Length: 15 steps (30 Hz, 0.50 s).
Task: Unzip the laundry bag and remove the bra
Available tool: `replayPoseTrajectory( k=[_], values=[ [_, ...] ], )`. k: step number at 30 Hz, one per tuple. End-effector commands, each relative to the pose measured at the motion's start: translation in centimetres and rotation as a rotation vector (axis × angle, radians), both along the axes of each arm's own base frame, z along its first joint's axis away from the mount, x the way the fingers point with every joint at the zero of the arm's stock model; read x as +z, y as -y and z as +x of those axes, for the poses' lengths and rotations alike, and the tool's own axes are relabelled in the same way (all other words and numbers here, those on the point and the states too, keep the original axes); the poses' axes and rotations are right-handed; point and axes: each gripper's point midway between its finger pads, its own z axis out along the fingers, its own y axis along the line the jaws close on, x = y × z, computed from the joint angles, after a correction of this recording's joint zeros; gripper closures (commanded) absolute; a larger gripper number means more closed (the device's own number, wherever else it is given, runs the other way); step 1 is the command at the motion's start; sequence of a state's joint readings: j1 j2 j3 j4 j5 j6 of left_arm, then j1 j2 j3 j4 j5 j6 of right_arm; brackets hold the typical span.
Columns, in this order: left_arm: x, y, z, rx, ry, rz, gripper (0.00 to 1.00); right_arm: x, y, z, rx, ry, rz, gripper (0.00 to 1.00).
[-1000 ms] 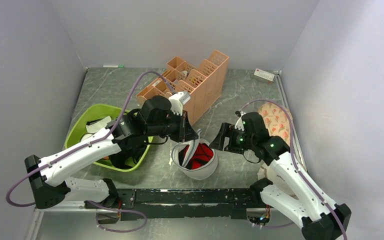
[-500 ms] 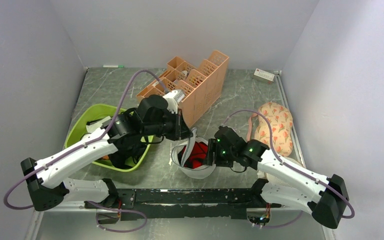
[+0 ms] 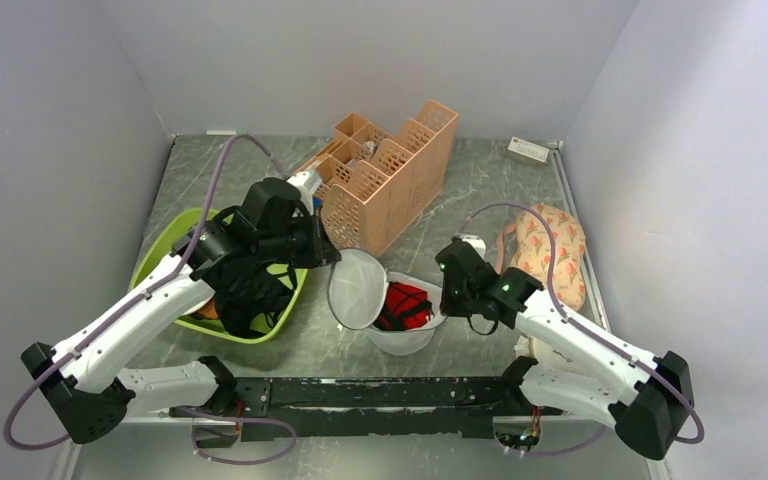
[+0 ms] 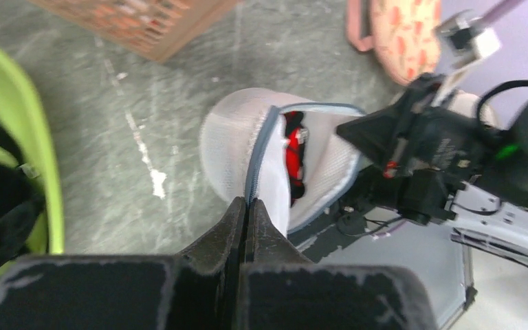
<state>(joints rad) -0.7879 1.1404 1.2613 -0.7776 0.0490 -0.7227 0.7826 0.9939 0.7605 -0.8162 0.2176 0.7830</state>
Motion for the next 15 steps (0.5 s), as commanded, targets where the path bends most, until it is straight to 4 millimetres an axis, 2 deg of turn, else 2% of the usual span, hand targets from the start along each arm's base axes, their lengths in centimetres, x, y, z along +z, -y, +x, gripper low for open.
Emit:
replayPoseTrajectory(
  k=[1,5,8,13,14,15],
  values=[
    [-1.9,-3.5,0.4,0.053,-0.030,0.072,0.93,1.1,0.4,2.5,0.033,0.050,0.017,1.00],
    [-4.2,-5.9,1.3,0.084,-0.052,0.159,0.93,1.2,0.9,4.0,0.034,0.043,0.023,1.00],
    [-6.3,-6.7,1.7,0.079,-0.085,0.216,0.93,1.8,0.9,4.8,0.053,0.059,-0.009,1.00],
    [-8.9,-5.5,1.5,0.018,-0.122,0.194,0.93,2.2,0.0,6.0,0.104,0.106,-0.001,0.98],
    [-9.4,-5.4,1.4,0.010,-0.132,0.190,0.91,2.0,0.0,6.1,0.104,0.100,-0.008,0.97],
    [-10.0,-5.3,1.3,0.002,-0.141,0.192,0.90,1.9,0.1,6.1,0.101,0.091,-0.015,0.92]
  ],
)
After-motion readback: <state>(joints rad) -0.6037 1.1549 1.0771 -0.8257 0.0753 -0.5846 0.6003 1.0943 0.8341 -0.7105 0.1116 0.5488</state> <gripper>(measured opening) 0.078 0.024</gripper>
